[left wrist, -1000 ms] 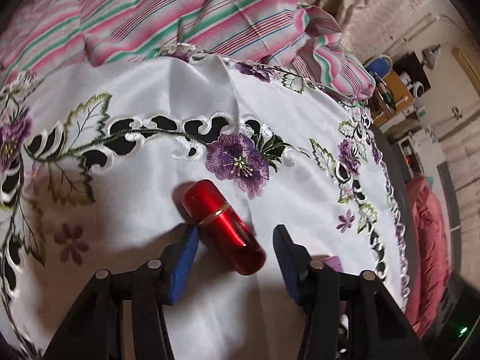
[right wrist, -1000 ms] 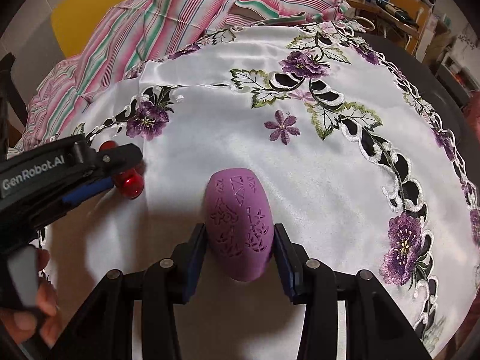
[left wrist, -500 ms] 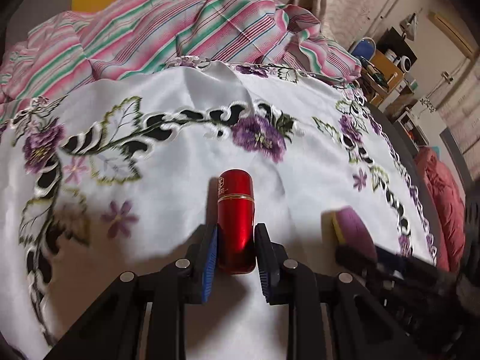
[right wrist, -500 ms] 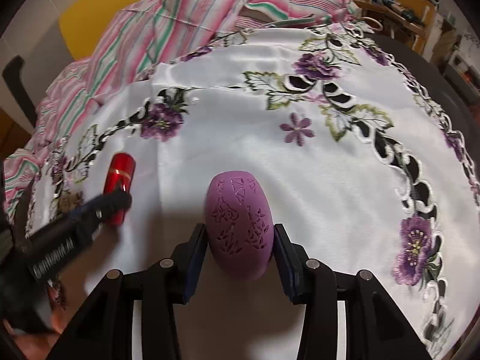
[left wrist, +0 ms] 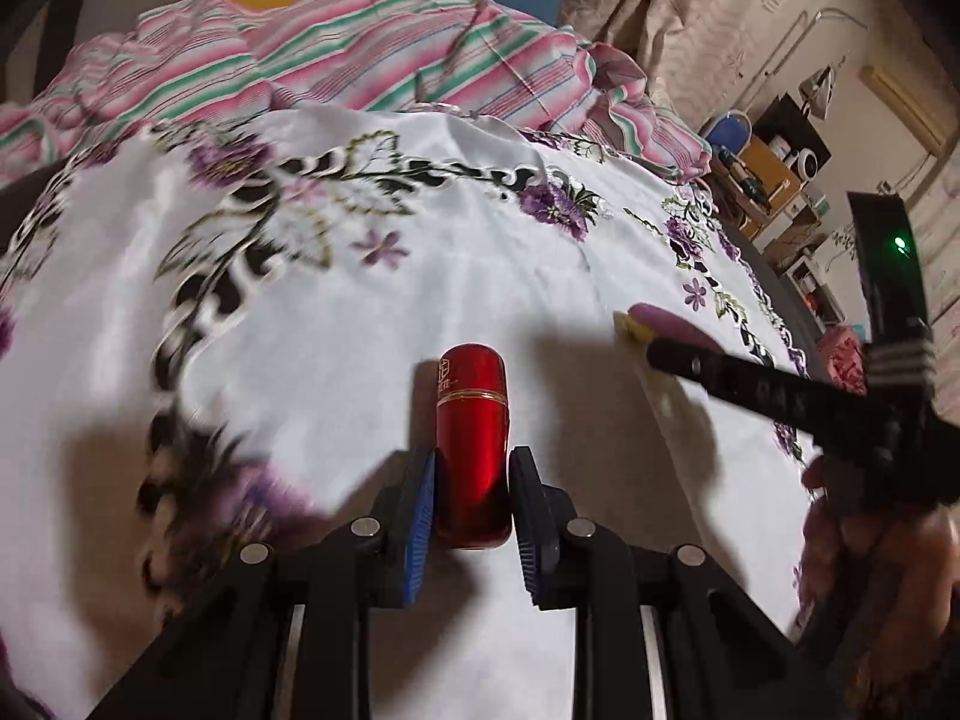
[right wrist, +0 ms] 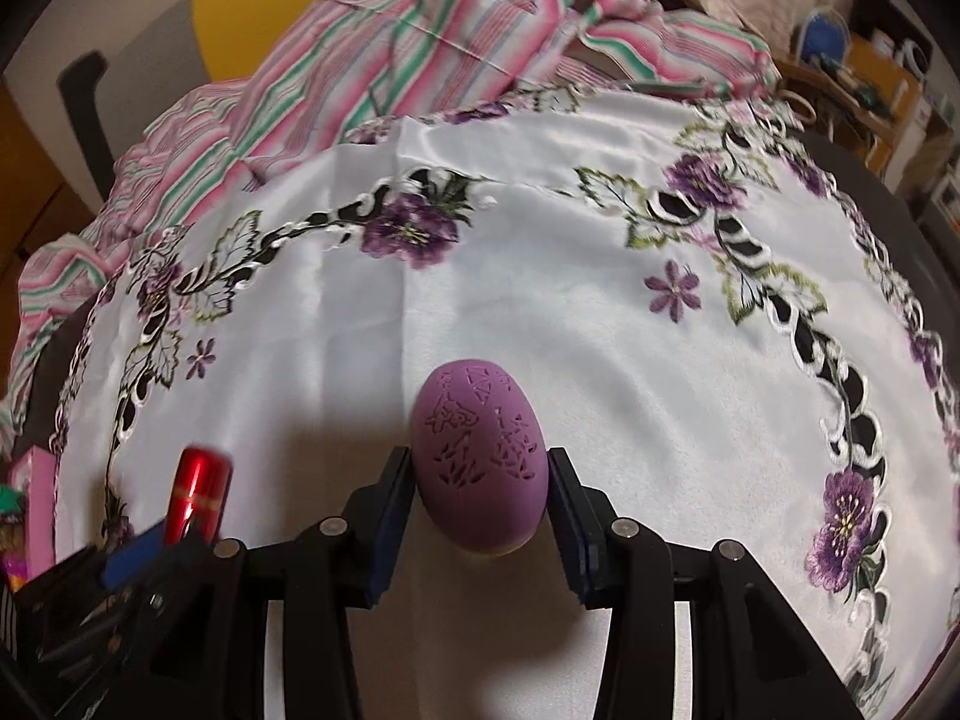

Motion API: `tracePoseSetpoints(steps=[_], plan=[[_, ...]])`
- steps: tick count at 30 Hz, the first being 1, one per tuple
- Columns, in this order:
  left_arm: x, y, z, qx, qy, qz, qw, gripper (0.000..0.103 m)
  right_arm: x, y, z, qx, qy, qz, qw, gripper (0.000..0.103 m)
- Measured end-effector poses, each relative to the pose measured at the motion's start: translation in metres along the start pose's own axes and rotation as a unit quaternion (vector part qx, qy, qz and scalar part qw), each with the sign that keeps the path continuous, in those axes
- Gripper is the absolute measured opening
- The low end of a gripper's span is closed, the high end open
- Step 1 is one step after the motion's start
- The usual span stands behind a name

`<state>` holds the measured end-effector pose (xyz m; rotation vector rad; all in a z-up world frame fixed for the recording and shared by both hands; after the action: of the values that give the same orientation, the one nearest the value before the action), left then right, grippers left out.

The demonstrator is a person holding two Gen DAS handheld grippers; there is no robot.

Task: Organize rigid objects
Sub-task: 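Carry red cylinder into the tray with left tool while right tool holds purple oval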

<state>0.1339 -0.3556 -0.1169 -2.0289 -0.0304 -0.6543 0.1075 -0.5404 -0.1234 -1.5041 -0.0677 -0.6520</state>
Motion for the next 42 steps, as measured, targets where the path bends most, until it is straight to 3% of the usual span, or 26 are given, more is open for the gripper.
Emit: tracePoseSetpoints(steps=[6, 9, 11, 14, 17, 20, 21, 22, 24, 31, 38, 39, 41, 42], plan=[[-0.02, -0.021, 0.016, -0.002, -0.013, -0.012, 0.9998, 0.024, 0.003, -0.015, 0.018, -0.022, -0.042, -0.034, 0.998, 0.042], [-0.027, -0.03, 0.024, 0.003, -0.013, -0.018, 0.9997, 0.024, 0.0, -0.025, 0.027, -0.015, -0.032, -0.048, 0.998, 0.014], [-0.031, -0.034, 0.028, 0.005, -0.011, -0.021, 0.9997, 0.024, -0.002, -0.028, 0.039, 0.009, -0.016, -0.049, 0.999, 0.013], [-0.032, -0.038, 0.031, 0.021, -0.005, -0.02, 0.9996, 0.024, -0.007, -0.023, 0.057, 0.037, -0.011, -0.026, 0.999, 0.013], [-0.03, -0.037, 0.028, 0.023, -0.004, -0.014, 0.9996, 0.031, -0.003, -0.032, 0.049, 0.007, 0.0, -0.055, 0.998, 0.016], [-0.027, -0.034, 0.024, 0.02, 0.001, -0.014, 0.9997, 0.037, 0.003, -0.04, 0.028, 0.005, 0.043, -0.087, 0.995, 0.041], [-0.025, -0.031, 0.022, 0.023, 0.004, -0.014, 0.9996, 0.037, 0.004, -0.038, 0.024, 0.023, 0.064, -0.088, 0.994, 0.054], [-0.023, -0.029, 0.021, 0.026, 0.009, -0.016, 0.9995, 0.037, 0.005, -0.036, 0.025, 0.038, 0.074, -0.085, 0.993, 0.059], [-0.021, -0.027, 0.02, 0.03, 0.027, -0.023, 0.9989, 0.037, 0.008, -0.026, 0.03, 0.063, 0.085, -0.069, 0.992, 0.059], [-0.037, -0.027, 0.019, 0.045, 0.116, -0.078, 0.9891, 0.033, 0.045, 0.013, 0.046, 0.065, 0.099, -0.048, 0.992, 0.059], [-0.031, -0.028, 0.03, -0.001, 0.077, -0.078, 0.9939, 0.033, 0.071, 0.058, 0.045, 0.09, 0.169, -0.03, 0.981, 0.06], [-0.032, -0.029, 0.031, -0.008, 0.072, -0.079, 0.9943, 0.033, 0.073, 0.058, 0.045, 0.08, 0.164, -0.037, 0.983, 0.058], [-0.032, -0.029, 0.033, -0.016, 0.066, -0.079, 0.9946, 0.033, 0.076, 0.06, 0.049, 0.051, 0.133, -0.036, 0.989, 0.044], [-0.032, -0.028, 0.033, -0.019, 0.064, -0.079, 0.9947, 0.032, 0.076, 0.06, 0.05, 0.047, 0.122, -0.039, 0.991, 0.044]])
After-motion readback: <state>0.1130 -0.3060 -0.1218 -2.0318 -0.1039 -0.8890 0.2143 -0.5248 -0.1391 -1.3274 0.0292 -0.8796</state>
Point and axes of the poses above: each gripper's, at about its wrist camera, not at the fingertips, and y roughly the way its jaws point, z to its left, x to its top, the point moved 5 cm from there along y, roughly the way its jaws point, and after that the axes turned 5 degrees about -y, right-handed, at the moved point
